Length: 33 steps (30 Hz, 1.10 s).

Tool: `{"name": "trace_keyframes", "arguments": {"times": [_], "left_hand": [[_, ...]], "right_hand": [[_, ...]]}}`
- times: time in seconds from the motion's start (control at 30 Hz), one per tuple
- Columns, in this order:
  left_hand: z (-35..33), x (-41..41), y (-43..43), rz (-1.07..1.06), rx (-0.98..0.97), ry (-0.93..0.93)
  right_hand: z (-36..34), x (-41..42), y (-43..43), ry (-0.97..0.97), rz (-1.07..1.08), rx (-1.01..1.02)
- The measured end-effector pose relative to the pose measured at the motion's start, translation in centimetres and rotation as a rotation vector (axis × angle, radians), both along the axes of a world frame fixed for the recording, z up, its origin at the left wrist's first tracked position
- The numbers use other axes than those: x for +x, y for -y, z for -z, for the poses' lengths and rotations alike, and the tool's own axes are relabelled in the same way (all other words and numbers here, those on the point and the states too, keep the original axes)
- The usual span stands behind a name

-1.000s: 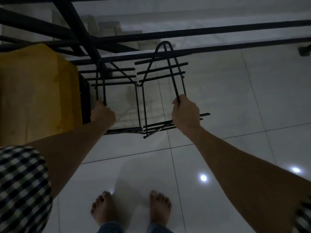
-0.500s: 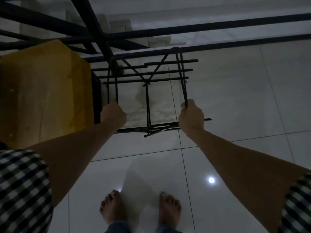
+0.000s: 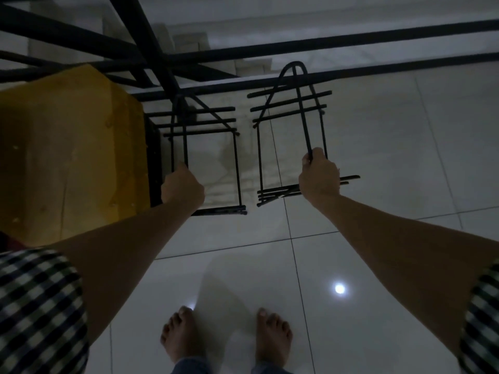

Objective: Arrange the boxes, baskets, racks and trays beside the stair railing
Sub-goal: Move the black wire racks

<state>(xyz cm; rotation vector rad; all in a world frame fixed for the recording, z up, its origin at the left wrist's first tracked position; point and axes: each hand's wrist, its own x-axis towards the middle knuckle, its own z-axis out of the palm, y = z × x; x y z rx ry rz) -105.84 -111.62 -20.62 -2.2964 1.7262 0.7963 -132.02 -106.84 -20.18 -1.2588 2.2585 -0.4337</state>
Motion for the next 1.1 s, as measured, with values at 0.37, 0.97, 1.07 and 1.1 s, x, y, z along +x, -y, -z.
{"name": "trace_keyframes", "arguments": {"times": [0.37,0.97,1.07,1.1], "left_hand": [[-0.3,-0.5,0.3,0.005,-0.010,0.056],[-11.7,-1.1,-6.2,0.291,0.039,0.134],[-15.4,-0.5,-9.0,0.383,0.039,0.126],[-16.5,-0.2,-10.0,0.420,0.038,0.125]], "right_hand": [[2.4,1.7,-1.5,0.150,-0.086,0.129],[-10.5,5.7,-6.5,-0.066,-0.063,0.228],[-14.6,8.4,-9.4,-0.039,0.025,0.234],[-15.7,9.5,-10.5,-0.036,0.058,0.236]]}}
